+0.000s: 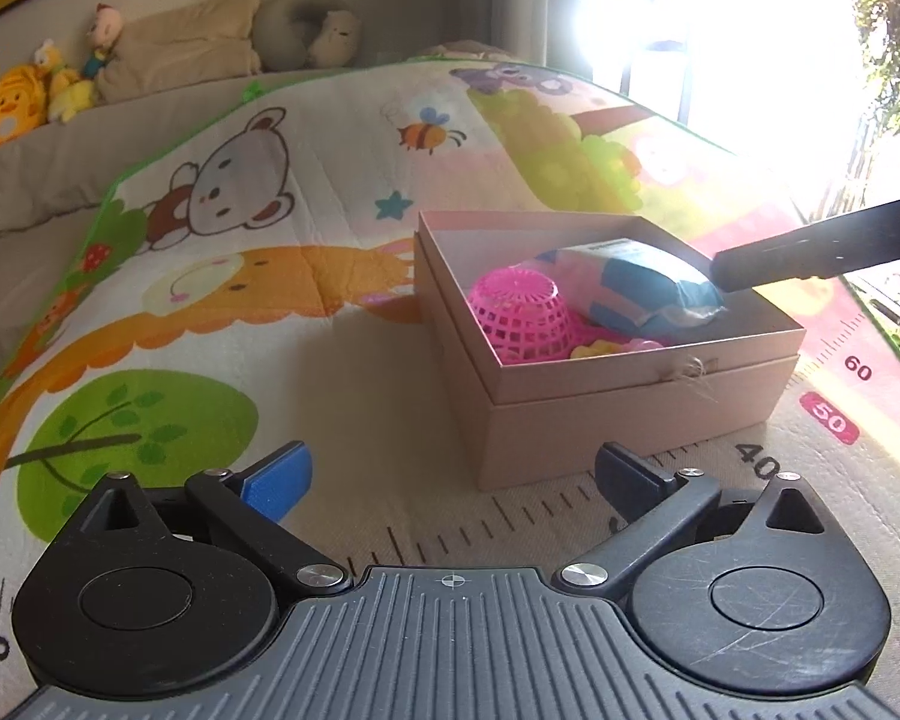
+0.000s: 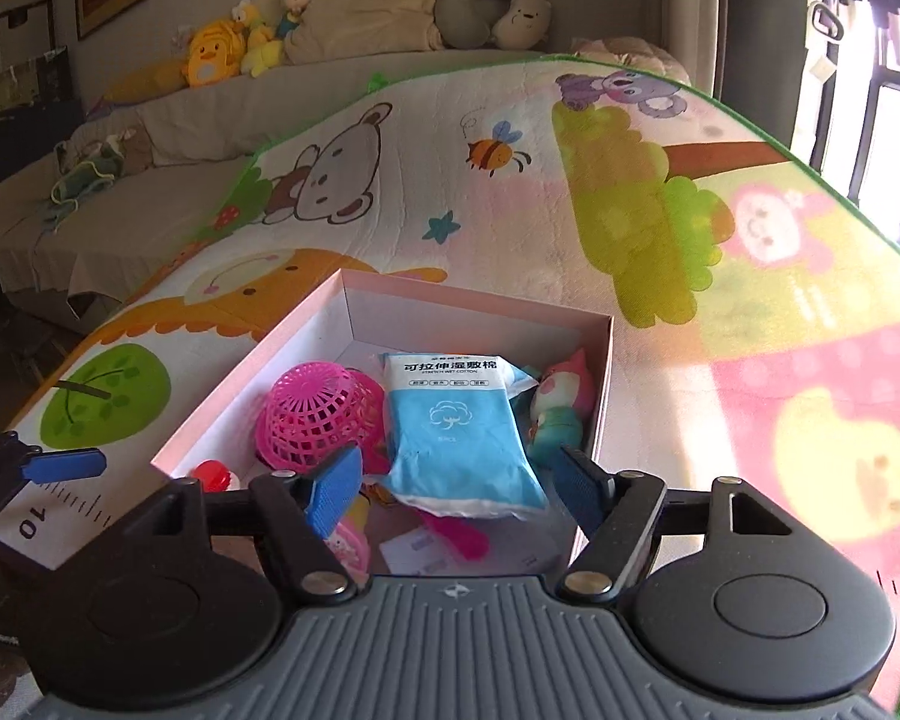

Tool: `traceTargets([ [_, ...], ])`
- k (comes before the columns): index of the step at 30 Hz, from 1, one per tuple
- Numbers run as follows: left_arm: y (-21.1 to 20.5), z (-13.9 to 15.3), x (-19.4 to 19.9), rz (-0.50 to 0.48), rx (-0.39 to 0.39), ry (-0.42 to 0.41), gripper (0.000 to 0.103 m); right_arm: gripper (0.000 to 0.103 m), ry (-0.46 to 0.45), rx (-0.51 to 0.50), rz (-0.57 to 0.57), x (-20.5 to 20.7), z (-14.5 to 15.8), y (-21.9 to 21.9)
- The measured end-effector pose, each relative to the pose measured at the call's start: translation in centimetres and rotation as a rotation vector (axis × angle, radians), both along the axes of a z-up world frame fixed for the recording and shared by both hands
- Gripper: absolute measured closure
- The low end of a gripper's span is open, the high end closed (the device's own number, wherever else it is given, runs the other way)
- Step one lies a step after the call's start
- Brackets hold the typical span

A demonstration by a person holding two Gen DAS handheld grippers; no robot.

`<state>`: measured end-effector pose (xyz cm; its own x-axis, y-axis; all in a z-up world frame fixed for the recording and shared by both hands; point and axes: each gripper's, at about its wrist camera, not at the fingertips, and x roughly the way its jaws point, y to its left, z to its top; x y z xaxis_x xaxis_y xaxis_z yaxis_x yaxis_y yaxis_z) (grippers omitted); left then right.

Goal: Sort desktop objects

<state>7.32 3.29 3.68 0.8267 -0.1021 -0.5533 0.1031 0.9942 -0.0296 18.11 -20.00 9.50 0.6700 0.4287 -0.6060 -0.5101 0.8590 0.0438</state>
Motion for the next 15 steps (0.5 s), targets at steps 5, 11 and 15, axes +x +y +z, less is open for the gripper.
traceTargets([
  [5, -1.1, -0.7, -2.3, 0.011, -0.013, 0.016, 0.000, 0.003, 0.003, 0.094, -0.053, -5.6, -1.1, -2.4],
  [11, -3.4, -2.1, -4.3, 0.066, 0.066, 0.090, 0.000, 0.000, 0.086, 0.018, -0.112, -9.6, -6.5, -1.6],
  [15, -4.2, -2.6, -3.9, 0.101, 0.107, 0.103, 0.000, 0.000, 0.080, -0.082, -0.134, -9.4, -8.7, -0.7],
])
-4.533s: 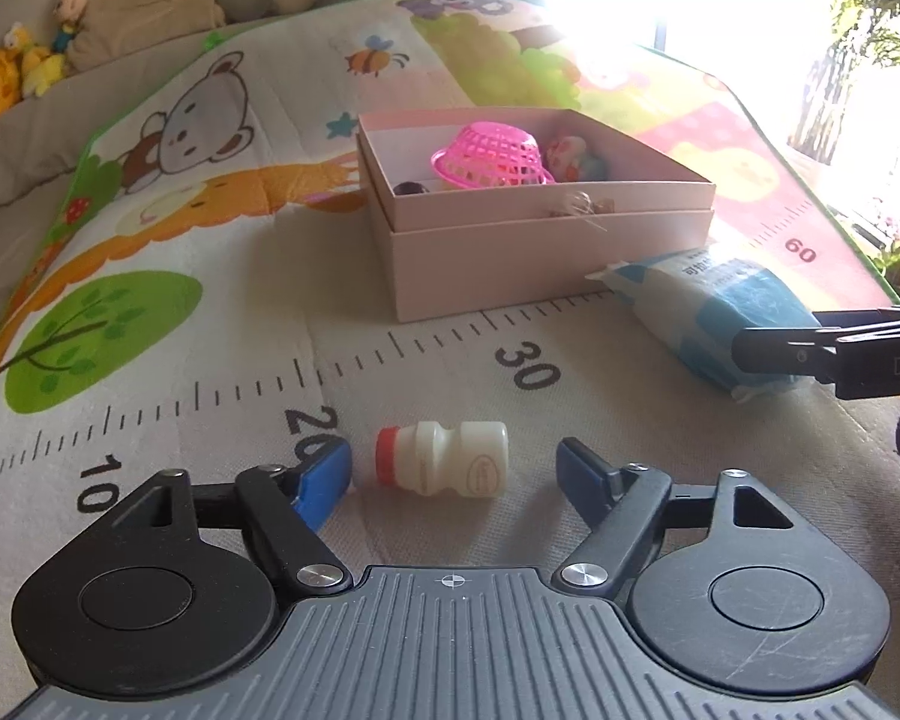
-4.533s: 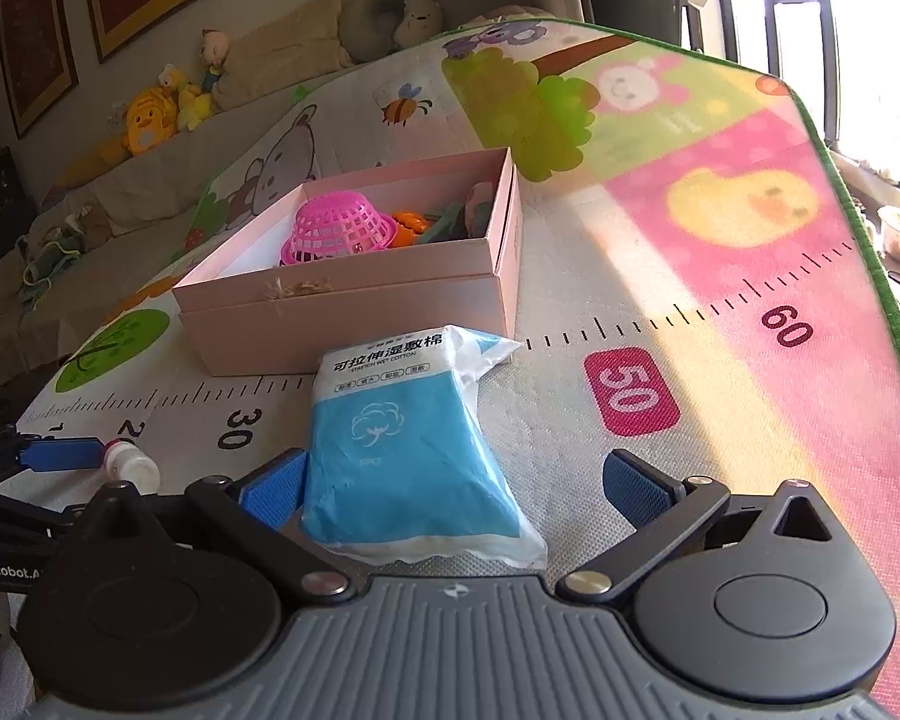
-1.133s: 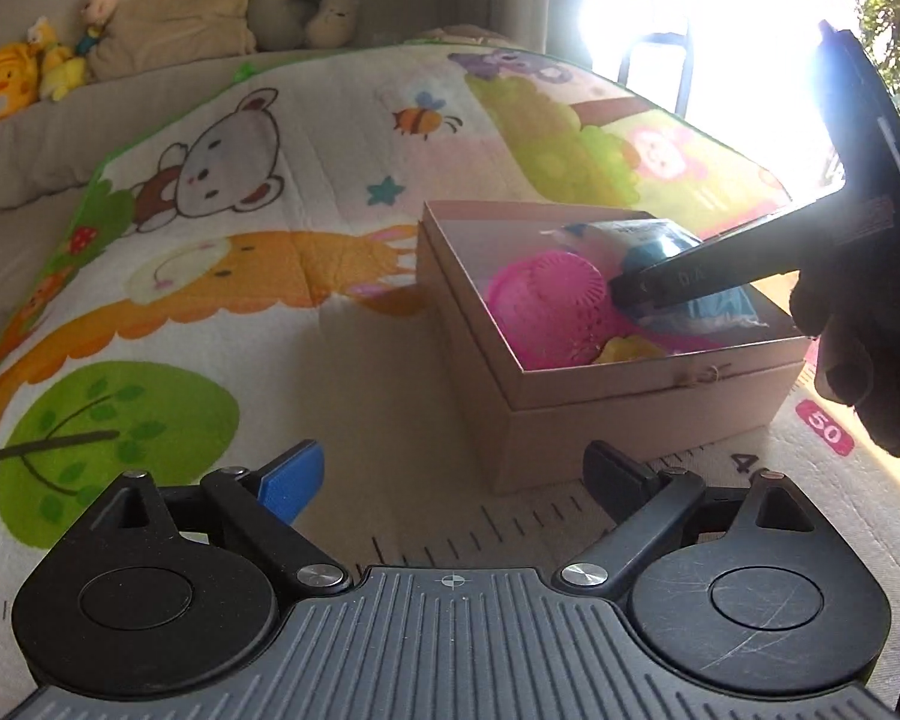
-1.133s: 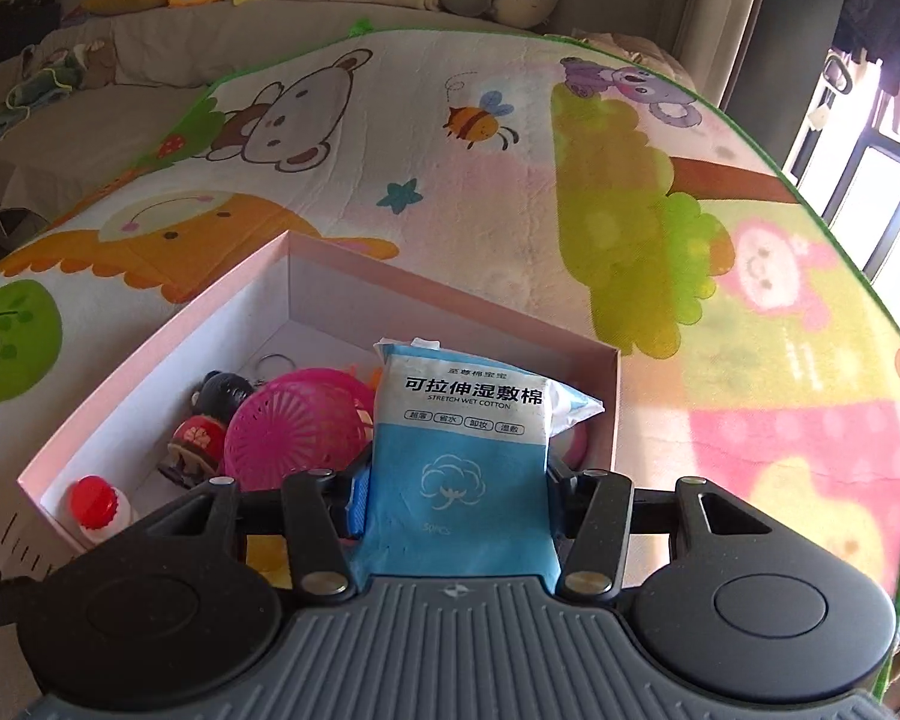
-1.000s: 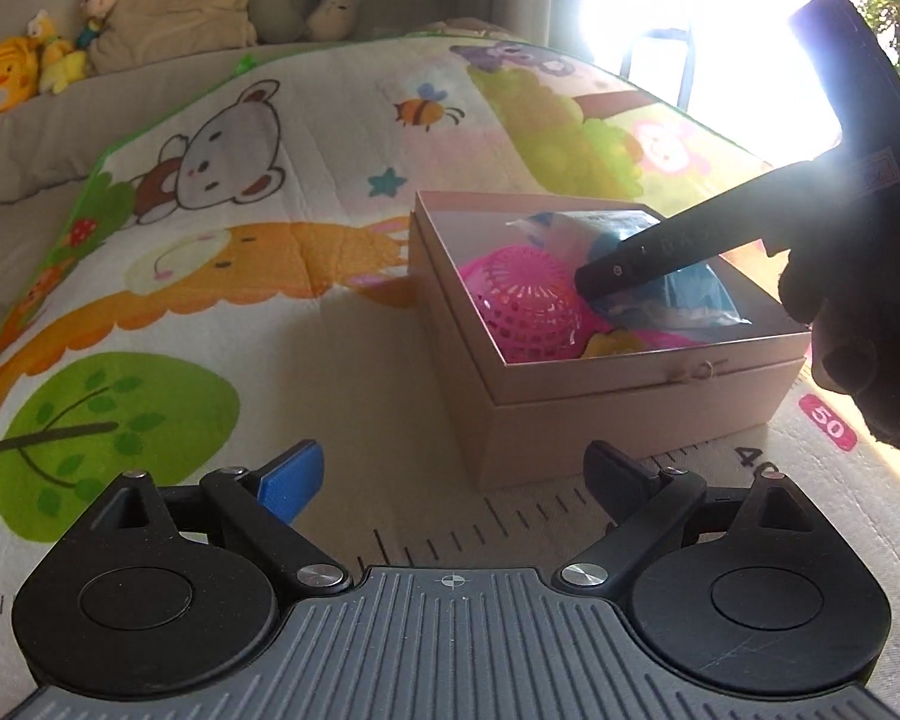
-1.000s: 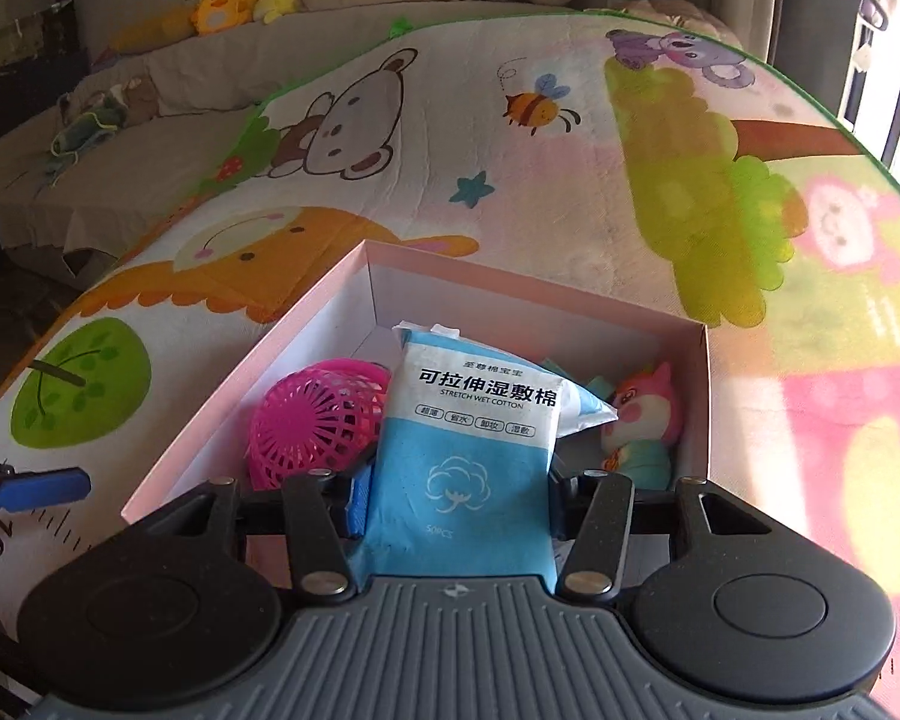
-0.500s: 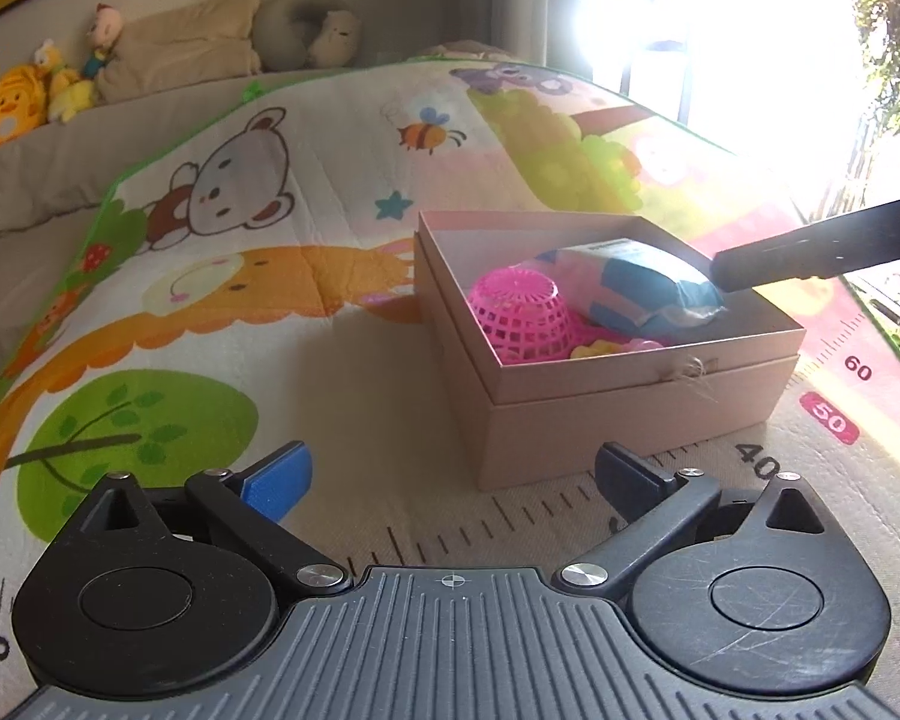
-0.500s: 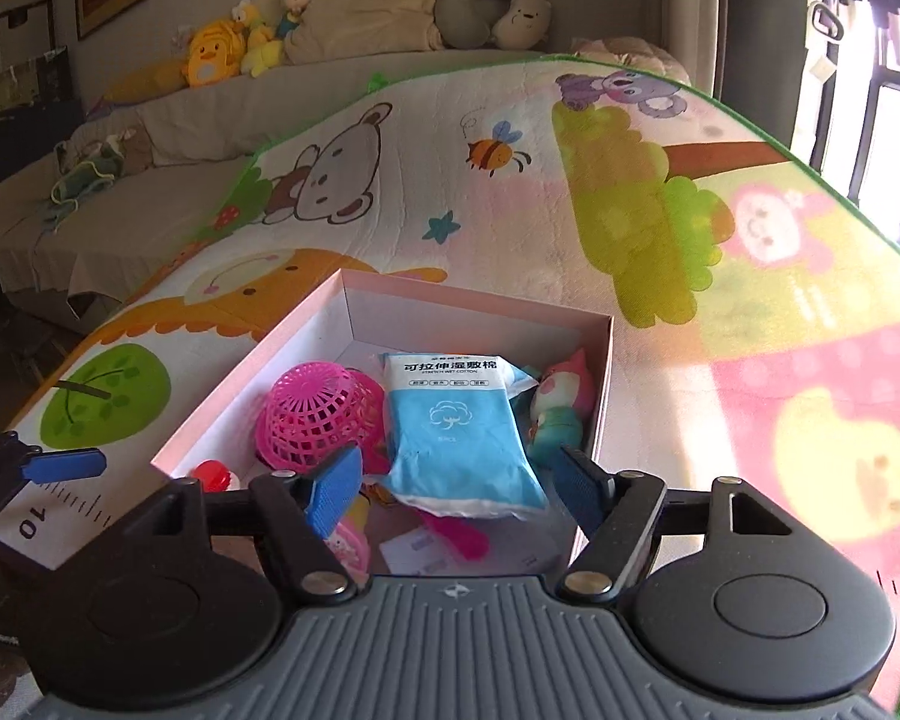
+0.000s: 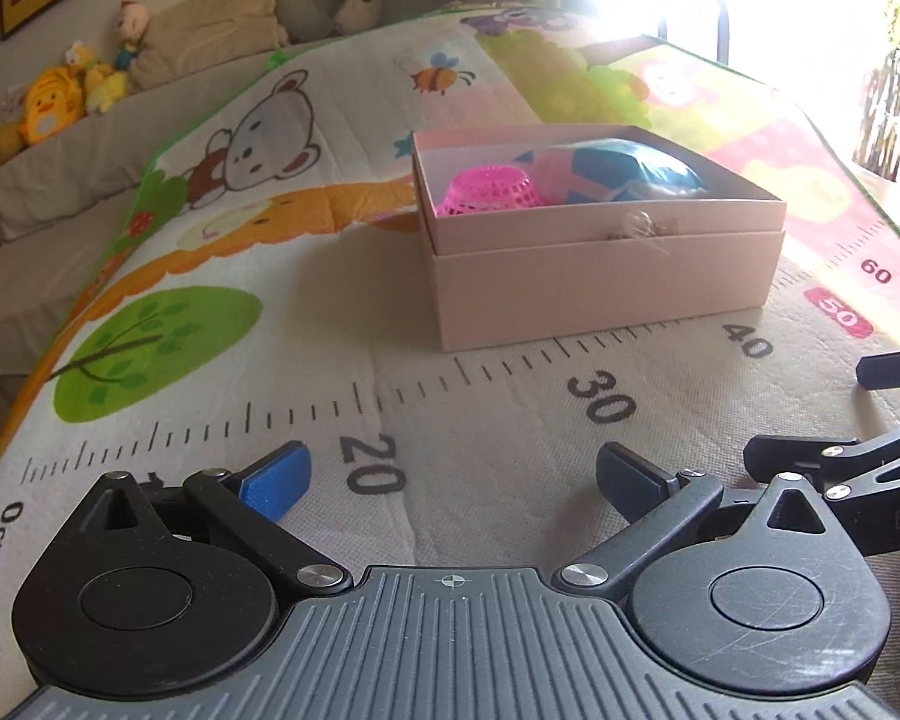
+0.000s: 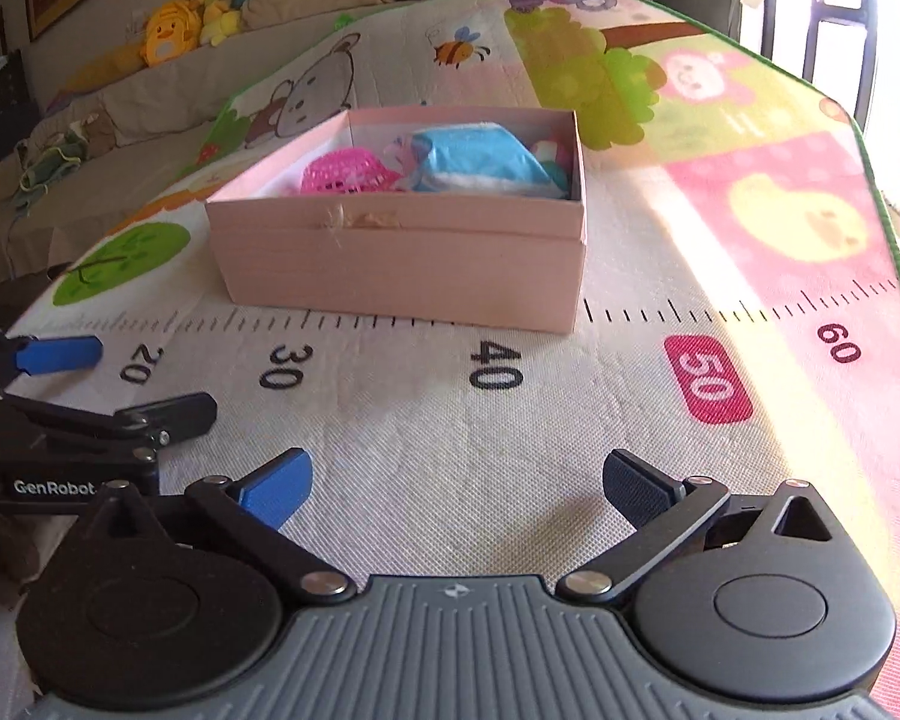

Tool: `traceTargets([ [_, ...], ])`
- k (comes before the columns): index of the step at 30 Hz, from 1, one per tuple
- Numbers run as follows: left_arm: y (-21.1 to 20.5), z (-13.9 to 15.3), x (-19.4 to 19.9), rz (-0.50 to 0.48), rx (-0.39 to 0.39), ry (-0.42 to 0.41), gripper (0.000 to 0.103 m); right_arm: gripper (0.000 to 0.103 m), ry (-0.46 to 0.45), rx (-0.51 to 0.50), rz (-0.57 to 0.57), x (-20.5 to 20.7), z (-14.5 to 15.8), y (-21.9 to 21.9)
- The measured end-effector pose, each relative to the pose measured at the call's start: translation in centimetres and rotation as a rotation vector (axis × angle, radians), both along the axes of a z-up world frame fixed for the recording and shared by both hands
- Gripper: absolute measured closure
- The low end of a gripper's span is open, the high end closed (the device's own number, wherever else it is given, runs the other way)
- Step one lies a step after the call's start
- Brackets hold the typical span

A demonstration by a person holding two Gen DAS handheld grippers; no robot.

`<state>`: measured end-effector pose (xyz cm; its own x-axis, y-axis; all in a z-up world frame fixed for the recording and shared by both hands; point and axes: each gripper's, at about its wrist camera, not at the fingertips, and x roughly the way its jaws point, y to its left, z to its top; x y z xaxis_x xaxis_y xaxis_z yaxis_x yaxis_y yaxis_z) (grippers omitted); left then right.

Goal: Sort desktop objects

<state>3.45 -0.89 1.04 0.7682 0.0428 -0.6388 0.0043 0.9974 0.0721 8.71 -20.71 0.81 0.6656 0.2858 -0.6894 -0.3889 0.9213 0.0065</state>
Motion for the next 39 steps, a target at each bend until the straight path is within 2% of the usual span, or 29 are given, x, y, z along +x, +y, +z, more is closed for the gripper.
traceTargets([
  [3, 0.4, -0.1, 0.5, 0.056, -0.027, -0.005, 0.000, 0.000, 0.001, -0.011, 0.002, 1.2, -0.2, 0.6],
  [7, 1.2, -0.2, 0.7, 0.081, -0.070, -0.002, 0.000, 0.000, -0.016, 0.000, -0.032, 1.8, -0.4, 0.7],
  [10, 1.2, -0.3, 0.6, 0.082, -0.062, -0.001, 0.000, 0.000, -0.060, 0.019, -0.039, 1.0, -0.8, 0.4],
  [39, 1.3, -0.3, 0.5, 0.081, -0.063, 0.000, 0.000, 0.000, -0.060, 0.017, -0.041, 0.9, -0.8, 0.8],
])
